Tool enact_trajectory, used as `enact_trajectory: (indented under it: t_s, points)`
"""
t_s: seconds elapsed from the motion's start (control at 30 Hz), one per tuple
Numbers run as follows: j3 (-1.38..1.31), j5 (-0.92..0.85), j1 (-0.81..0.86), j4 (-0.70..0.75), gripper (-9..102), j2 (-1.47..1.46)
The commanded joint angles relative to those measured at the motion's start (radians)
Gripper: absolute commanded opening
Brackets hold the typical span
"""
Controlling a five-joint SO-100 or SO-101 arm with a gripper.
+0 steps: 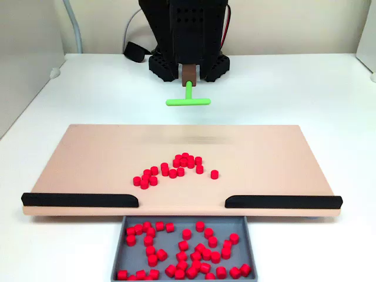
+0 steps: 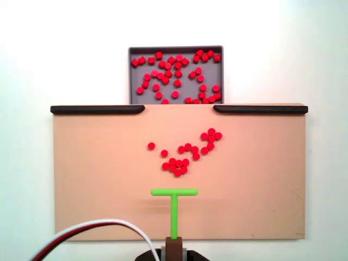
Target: Gather the bottom side granules
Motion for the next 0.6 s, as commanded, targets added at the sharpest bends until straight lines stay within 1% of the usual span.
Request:
enact_trajectory:
  t_s: [0.0,0.57]
  points:
    - [-0.034,0.020,-0.029,-0.002,0,-0.043]
    - [-0.034,0.020,-0.031,-0.002,0,-0.052]
